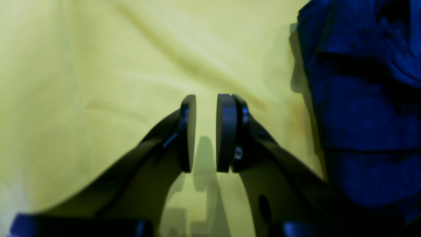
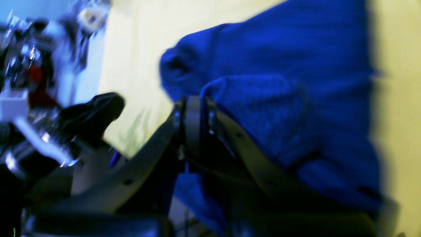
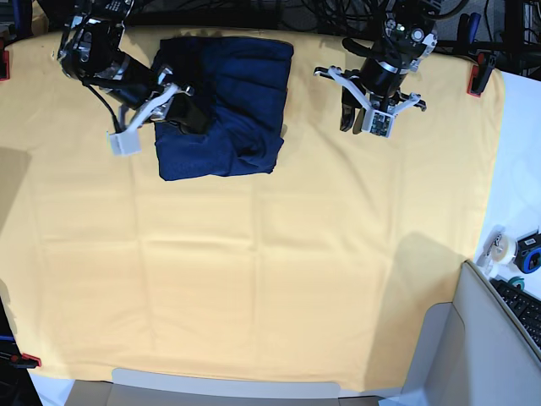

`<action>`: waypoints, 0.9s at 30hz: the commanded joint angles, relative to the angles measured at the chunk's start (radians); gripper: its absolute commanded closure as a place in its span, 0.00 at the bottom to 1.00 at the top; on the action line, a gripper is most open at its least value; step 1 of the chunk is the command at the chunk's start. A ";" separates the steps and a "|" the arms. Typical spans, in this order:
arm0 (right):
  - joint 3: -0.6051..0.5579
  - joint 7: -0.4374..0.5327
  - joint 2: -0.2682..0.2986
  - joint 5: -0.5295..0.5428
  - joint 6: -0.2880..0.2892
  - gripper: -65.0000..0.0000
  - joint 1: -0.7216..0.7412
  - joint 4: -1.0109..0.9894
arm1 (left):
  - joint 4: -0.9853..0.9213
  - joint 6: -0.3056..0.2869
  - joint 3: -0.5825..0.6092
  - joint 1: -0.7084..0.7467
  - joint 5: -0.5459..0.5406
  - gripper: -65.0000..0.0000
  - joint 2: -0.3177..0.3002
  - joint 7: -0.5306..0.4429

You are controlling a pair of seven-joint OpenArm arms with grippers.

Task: Fold the T-shirt properly
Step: 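Push the shirt's side edge inward with the right gripper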

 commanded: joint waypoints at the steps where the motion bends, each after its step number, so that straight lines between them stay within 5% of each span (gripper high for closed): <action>1: -0.035 0.019 0.016 0.024 0.009 0.99 0.014 0.012 | 0.017 0.003 -0.001 -0.004 0.005 0.83 -0.005 -0.018; 9: -0.297 0.019 0.065 -0.123 0.009 0.99 0.059 0.015 | 0.009 0.003 -0.001 -0.005 0.005 0.83 -0.001 -0.018; 16: -0.469 0.019 0.171 -0.231 0.009 0.99 0.127 0.011 | 0.002 0.003 -0.003 -0.007 0.005 0.83 -0.001 -0.018; 27: -0.939 -0.028 0.263 -0.619 0.009 0.99 0.291 0.011 | 0.002 0.003 -0.003 -0.008 0.005 0.83 -0.001 -0.018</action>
